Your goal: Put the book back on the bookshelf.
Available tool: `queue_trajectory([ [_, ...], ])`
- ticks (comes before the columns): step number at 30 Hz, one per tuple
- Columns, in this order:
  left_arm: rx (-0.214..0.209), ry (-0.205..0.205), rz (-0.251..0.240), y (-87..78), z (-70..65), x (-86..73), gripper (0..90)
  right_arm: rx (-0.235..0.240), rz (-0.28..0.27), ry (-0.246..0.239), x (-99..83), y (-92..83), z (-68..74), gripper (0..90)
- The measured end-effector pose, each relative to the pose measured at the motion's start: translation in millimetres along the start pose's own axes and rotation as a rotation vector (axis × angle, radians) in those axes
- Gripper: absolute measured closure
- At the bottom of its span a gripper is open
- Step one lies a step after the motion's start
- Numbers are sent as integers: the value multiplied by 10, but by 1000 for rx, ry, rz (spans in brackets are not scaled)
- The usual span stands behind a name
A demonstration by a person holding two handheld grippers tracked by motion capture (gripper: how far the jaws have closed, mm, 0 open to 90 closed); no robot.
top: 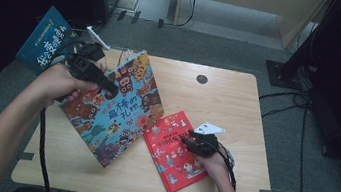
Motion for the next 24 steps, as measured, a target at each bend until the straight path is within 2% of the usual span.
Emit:
queue_trajectory([
  [24, 35, -103, -73, -387, 328, -501, 811, 19, 9, -21, 52, 91, -39, 539],
])
Point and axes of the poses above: each handheld gripper's, and its own axes: y roughly forward along the jaws, x roughly out of its top, z roughly to its left, the point moved 1 cm from there along y, roughly forward along the jaws, and after that the axes turned 3 degrees about -x, right-handed, at the moved point
